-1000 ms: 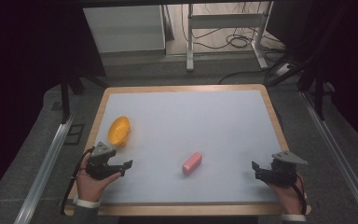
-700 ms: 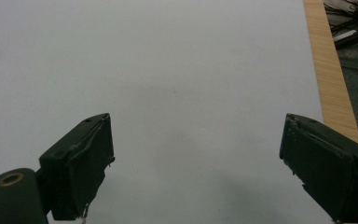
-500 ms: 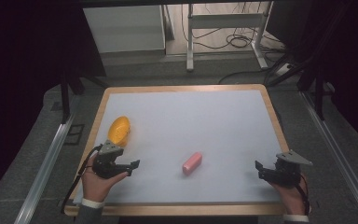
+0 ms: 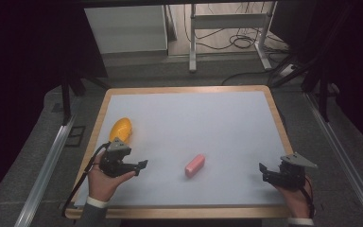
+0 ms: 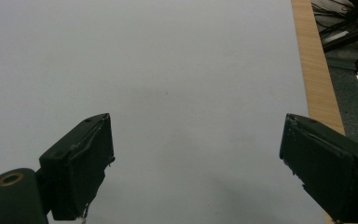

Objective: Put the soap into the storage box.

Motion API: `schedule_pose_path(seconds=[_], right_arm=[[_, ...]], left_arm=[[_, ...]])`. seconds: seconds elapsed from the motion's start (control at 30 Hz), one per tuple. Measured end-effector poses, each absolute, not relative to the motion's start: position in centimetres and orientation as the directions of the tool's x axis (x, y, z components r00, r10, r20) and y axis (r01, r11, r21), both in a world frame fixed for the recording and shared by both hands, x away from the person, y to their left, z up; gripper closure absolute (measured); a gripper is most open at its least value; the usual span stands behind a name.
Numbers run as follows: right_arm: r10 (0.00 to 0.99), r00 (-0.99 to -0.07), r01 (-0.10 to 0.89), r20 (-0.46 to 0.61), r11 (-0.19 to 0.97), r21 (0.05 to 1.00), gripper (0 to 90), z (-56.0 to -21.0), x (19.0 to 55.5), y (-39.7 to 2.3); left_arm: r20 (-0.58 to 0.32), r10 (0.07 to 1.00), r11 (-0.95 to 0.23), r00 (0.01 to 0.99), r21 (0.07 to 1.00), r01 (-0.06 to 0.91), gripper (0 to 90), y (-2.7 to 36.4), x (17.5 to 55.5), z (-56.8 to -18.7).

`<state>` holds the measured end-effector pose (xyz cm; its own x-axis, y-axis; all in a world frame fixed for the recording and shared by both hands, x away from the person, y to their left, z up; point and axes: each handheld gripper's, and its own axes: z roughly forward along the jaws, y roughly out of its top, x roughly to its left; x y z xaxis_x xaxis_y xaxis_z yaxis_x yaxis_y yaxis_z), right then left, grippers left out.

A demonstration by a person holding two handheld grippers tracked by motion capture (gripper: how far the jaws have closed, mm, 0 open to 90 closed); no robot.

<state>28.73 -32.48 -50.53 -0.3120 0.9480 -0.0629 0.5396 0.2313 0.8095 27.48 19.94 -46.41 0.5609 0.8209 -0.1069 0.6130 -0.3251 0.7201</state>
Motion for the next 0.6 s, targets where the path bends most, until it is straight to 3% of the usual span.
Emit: schedule_pose_path(seconds=[0.6], right_arm=[[0.948, -0.311, 0.534, -0.068, 0.234, 0.813, 9.4, -50.5, 28.6, -32.4]], left_arm=[[-0.116, 0.787, -0.373, 0.606, 0.693, 0.617, 20.1, 18.0, 28.3, -45.0]])
